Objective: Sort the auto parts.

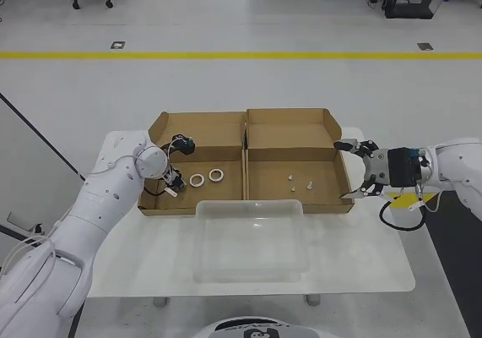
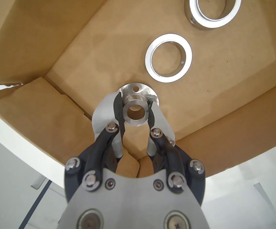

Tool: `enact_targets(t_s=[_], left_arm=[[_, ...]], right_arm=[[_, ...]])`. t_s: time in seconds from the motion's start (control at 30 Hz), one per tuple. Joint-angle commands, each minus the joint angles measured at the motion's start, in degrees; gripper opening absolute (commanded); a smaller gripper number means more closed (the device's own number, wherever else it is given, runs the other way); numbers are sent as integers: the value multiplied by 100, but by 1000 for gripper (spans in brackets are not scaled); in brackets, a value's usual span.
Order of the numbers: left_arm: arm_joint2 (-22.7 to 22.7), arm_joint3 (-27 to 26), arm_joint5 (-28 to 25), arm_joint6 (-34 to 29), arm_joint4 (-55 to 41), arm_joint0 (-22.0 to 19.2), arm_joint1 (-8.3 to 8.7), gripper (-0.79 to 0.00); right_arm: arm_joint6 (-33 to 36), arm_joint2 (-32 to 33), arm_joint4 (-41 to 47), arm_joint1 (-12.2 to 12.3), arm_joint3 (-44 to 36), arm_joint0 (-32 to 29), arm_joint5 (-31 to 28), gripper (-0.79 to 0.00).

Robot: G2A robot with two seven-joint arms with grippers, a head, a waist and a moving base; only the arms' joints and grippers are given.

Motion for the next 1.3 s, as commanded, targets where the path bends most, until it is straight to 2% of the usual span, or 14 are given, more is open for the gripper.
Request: enact_targets(t_s=[0.0,0.1,0.17,0.2,0.23,0.33,0.37,0.4,0.43,0.67,0.83,1.0,1.13,1.27], left_arm=[[10,32,2,6,14,-12,-6,-785],[18,71,21,19,17,-28,-16,-785],[25,93,31,5,10,-36,-23,-683],[27,105,38,0,-4,-38,-27,-585],[32,113,38,-3,-1,-43,-30,-520],[43,132,27,3,-13,-49,-40,-394],[45,139,26,8,-19,-50,-43,-305],[45,146,24,12,-26,-51,-45,-114],[46,155,27,7,-29,-53,-47,0],[24,155,21,81,-8,-67,-49,0],[-136,-103,82,151,-61,-78,-9,0],[-454,-795,-76,376,-244,103,97,0],[-904,-1550,-438,703,-809,531,230,0],[-1442,-2421,-360,776,-1218,1040,383,0]], right_arm=[[0,0,0,0,0,0,0,0],[0,0,0,0,0,0,0,0],[0,0,0,0,0,0,0,0],[0,0,0,0,0,0,0,0],[0,0,0,0,0,0,0,0],[0,0,0,0,0,0,0,0],[0,0,0,0,0,0,0,0],[0,0,0,0,0,0,0,0],[0,0,0,0,0,0,0,0],[0,0,0,0,0,0,0,0],[0,0,0,0,0,0,0,0],[0,0,0,0,0,0,0,0],[0,0,0,0,0,0,0,0],[0,0,0,0,0,0,0,0]])
